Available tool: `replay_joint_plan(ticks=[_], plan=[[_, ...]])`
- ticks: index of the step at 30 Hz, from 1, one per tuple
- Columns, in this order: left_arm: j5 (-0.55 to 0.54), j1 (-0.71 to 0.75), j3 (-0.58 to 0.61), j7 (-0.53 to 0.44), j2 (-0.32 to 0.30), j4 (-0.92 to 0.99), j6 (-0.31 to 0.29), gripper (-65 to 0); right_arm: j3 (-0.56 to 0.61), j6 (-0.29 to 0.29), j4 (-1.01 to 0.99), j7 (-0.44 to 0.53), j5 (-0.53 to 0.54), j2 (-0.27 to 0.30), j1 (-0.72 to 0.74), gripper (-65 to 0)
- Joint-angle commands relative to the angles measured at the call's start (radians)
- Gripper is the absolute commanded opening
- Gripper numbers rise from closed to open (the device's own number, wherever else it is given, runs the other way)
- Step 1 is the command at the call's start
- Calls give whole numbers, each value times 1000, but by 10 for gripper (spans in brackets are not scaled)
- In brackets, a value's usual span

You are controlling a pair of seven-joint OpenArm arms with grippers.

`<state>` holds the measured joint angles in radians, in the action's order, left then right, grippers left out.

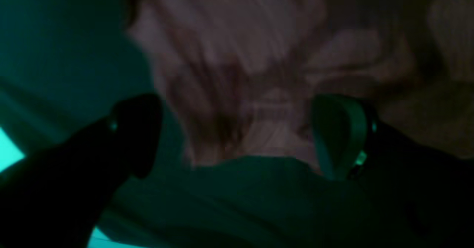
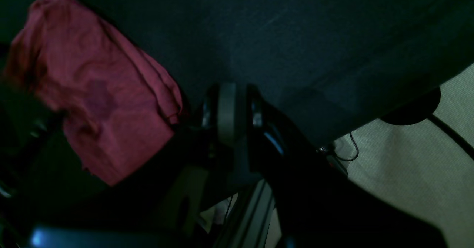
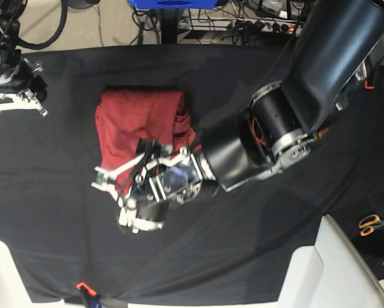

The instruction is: Fold the T-shirt properly

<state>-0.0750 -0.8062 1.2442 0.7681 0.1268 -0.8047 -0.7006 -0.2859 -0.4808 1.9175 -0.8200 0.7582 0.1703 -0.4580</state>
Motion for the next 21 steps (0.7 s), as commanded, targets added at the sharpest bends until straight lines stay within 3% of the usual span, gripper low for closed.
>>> replay_joint_plan(ticks=[1,10,12,13,14,15,17,18,21], plan=[[7,-43,-8,-5,10,-12,2,-33,-2,4,15,9,2,8,5,-600],[-4,-127,-17,21,14,-20,2,-41,-2,4,15,9,2,10,5,-600],[-4,-123,-85,66,14,-23,2,-66,-2,4,15,9,2,13,5,-600],[-4,-117,-134,81,12,-34,2,-110,-2,4,15,9,2,15,5,-600],[-4,-94,-197,93,9,-48,2,-194,-3,4,15,9,2,16,5,-600],[5,-69,-271,98,7,-69,2,-304,-3,4,15,11,1,18,5,-600],[7,-20,-423,118,-23,-118,2,-586,-2,4,15,15,-1,39,8,-600],[8,3,-479,127,-37,-150,2,-650,0,4,15,15,-3,56,8,-600],[68,103,-602,129,-83,-289,2,-650,1,4,20,17,-59,84,9,-600]])
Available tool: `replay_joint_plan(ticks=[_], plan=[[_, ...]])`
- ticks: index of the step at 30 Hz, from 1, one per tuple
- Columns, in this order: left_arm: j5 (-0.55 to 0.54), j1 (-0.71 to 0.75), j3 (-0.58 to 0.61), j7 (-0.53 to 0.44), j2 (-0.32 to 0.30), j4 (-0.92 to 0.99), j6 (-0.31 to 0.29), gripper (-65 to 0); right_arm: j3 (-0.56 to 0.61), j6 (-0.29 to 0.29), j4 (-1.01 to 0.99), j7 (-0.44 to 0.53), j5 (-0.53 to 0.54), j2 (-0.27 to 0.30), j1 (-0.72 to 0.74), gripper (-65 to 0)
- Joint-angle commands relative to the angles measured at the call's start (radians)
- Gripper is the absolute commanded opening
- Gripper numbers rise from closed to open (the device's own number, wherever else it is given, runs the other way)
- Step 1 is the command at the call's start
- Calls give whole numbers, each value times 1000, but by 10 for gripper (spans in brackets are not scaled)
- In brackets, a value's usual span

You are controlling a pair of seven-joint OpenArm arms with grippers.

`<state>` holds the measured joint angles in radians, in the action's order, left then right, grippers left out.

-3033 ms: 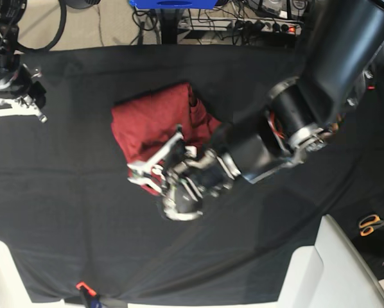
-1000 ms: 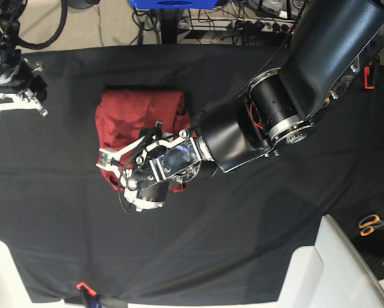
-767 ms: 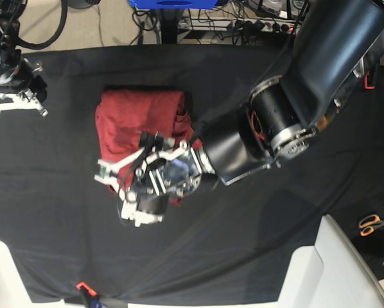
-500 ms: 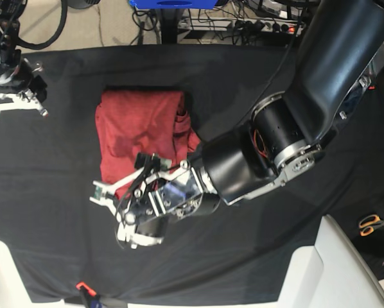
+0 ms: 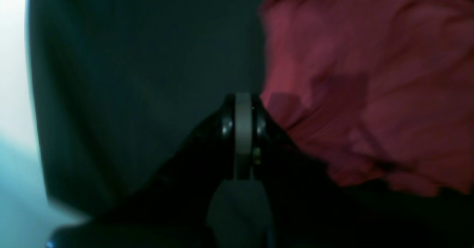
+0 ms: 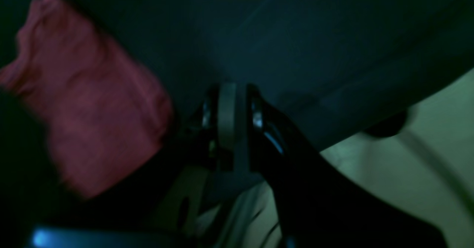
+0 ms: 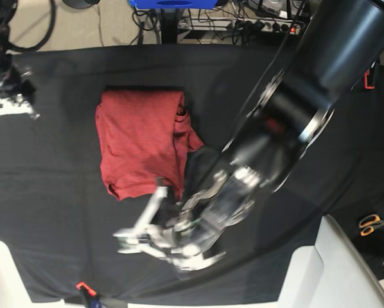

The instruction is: Fold the T-shirt properly

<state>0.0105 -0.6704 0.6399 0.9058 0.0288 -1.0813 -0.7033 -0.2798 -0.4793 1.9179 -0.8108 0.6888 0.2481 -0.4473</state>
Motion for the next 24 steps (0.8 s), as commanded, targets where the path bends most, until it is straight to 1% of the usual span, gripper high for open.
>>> replay_joint_plan(ticks=[1,3,4,6,8,9,11,14,18,20,22,23,24], plan=[[29,16,-30,-12,-8,-89,5,-650,-5,4,22,8,-27,12,-2,-600],[148,140,-93,-21,-53,-280,5,-650,-6,6,41,8,-94,15,-8,-600],[200,196,-117,-43,-74,-369,5,-650,-9,8,55,8,-116,12,-18,-600],[302,332,-165,-96,-126,-523,5,-650,-11,8,73,8,-126,10,-48,-600],[355,441,-211,-136,-178,-613,5,-650,-12,8,73,8,-126,10,-63,-600],[365,484,-237,-150,-201,-638,5,-650,-12,8,73,8,-128,10,-66,-600],[363,567,-309,-159,-249,-672,5,-650,-12,8,71,9,-131,10,-92,-600],[342,654,-454,-161,-289,-695,5,-650,-12,8,73,18,-131,18,-109,-600],[219,749,-636,-161,-370,-761,5,-650,-63,9,78,35,-133,20,-161,-600],[156,795,-702,-162,-415,-793,5,-650,-100,9,78,35,-133,20,-193,-600],[110,848,-763,-164,-450,-808,5,-650,-144,14,78,35,-133,38,-232,-600],[101,868,-783,-164,-462,-808,5,-650,-160,26,76,35,-133,47,-250,-600],[98,898,-805,-164,-473,-807,5,-650,-178,52,76,35,-133,50,-272,-600]])
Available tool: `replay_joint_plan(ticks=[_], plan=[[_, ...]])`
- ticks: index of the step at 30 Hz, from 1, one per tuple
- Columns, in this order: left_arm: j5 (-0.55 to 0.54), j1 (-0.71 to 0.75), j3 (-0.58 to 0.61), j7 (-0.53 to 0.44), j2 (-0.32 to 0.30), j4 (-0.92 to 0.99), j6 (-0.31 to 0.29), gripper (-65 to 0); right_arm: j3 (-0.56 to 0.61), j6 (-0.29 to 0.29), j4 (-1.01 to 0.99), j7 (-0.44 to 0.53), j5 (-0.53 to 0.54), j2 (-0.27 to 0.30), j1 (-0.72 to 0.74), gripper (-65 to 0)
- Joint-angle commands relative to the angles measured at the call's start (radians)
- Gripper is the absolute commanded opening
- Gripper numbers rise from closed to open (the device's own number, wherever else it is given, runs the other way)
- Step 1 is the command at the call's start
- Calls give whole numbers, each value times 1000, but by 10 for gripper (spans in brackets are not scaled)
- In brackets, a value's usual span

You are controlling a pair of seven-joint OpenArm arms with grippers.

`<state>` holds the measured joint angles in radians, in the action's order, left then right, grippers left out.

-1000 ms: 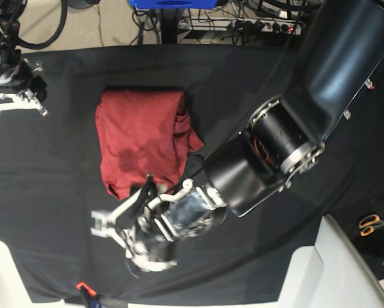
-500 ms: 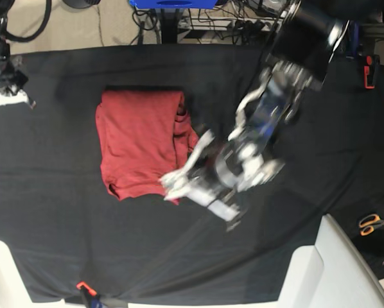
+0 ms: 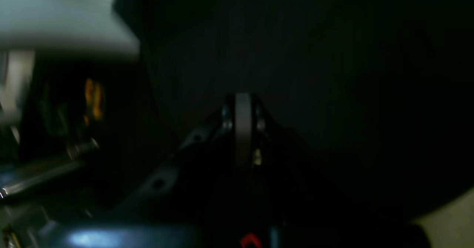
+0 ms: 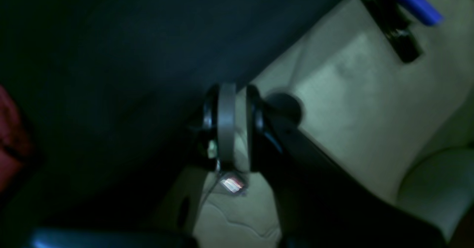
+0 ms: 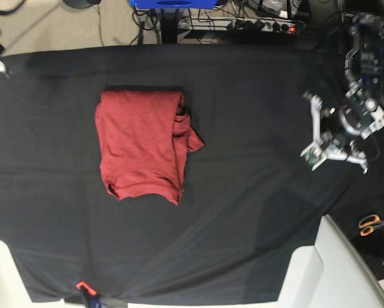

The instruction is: Fold the T-shirt properly

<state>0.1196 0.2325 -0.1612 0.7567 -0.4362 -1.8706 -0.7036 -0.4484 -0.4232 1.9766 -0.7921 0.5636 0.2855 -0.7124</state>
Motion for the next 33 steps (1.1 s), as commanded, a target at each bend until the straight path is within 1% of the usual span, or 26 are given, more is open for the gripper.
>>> replay_joint_plan(ticks=[1,3,5,8,11,13,16,18,21,23,25,26,27,29,31,32,33], plan=[[-10,23,-19,-26,-14,-17,5,-650,-33,30,17,17,-7,14,-29,-600],[-10,101,-61,-93,-20,-17,5,-650,-83,102,17,17,-7,14,-69,-600],[-8,201,-113,-193,-25,-17,5,-650,-115,156,17,12,-7,11,-117,-600],[-8,336,-203,-268,-22,-16,5,-650,-142,192,17,12,-9,-6,-195,-600],[-10,442,-262,-269,-17,-10,5,-650,-151,194,11,10,-10,-13,-250,-600],[-10,500,-271,-274,3,13,5,-650,-134,198,-3,10,-10,-13,-266,-600],[-16,532,-260,-277,18,84,5,-650,-62,235,-93,13,-17,1,-220,-599],[-8,517,-242,-277,41,144,5,-650,-14,238,-153,10,-63,10,-180,-599],[-8,508,-200,-279,52,239,5,-650,109,238,-253,10,-196,8,-137,-599],[-8,511,-140,-279,53,302,5,-650,205,238,-339,21,-285,2,-115,-599],[-8,511,-68,-319,53,398,5,-650,311,238,-461,66,-362,-12,-74,-599],[-8,506,-24,-366,53,460,20,-650,362,238,-538,104,-393,-13,-49,-599],[-8,502,18,-409,53,524,65,-650,408,238,-607,139,-414,-15,-29,-599],[-8,474,127,-513,53,679,193,-650,512,238,-778,204,-448,-27,41,-599],[-18,422,229,-589,53,846,304,-650,587,238,-940,254,-442,-29,107,-599],[-21,393,277,-627,58,946,348,-650,618,240,-1028,287,-425,-29,145,-599],[-21,353,320,-667,75,1049,379,-650,644,240,-1103,322,-408,-29,182,-599]])
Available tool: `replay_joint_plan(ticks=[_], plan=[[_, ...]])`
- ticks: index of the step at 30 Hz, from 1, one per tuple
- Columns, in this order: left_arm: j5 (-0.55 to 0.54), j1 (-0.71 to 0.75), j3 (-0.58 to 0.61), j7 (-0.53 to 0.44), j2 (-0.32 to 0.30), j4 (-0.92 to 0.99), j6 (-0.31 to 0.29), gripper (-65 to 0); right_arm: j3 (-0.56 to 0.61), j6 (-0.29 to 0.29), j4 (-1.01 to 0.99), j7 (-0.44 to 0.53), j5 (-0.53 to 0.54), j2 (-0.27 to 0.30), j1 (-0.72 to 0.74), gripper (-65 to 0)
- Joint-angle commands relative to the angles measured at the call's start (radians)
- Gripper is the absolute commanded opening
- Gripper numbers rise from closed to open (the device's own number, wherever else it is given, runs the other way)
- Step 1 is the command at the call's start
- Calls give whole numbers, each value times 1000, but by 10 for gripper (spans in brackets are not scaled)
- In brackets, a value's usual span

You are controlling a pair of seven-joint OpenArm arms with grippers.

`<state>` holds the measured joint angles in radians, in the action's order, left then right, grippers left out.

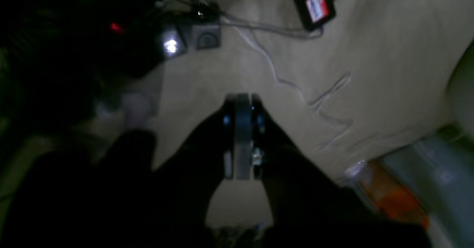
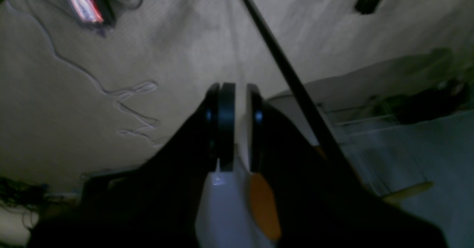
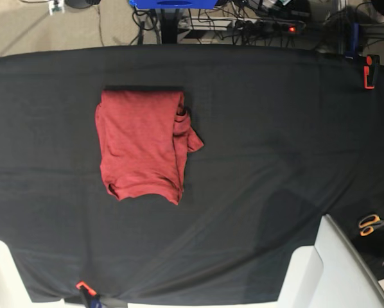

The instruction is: Fold the T-shirt properly

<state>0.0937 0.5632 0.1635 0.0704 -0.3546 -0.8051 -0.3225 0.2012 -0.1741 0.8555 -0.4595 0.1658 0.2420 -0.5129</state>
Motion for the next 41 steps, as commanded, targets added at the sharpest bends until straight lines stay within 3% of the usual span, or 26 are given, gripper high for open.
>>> replay_joint_plan(ticks=[1,5,8,11,17,22,41], plan=[[5,-25,28,-33,18,103,23,-650,27,-9,-66,35,10,15,18,-597],[7,-193,95,-301,104,542,33,-650,148,-9,-362,278,24,-14,139,-596],[7,-288,95,-442,147,728,33,-650,202,-9,-585,462,24,-56,219,-594],[-48,-346,90,-459,150,743,33,-650,212,-9,-737,592,24,-112,274,-594],[-110,-431,104,-461,150,744,33,-650,208,-9,-758,752,25,-181,288,-594],[-110,-461,104,-461,154,746,33,-650,208,-12,-764,766,25,-189,307,-594],[-113,-492,103,-461,134,748,35,-650,206,-12,-766,766,27,-132,288,-594]])
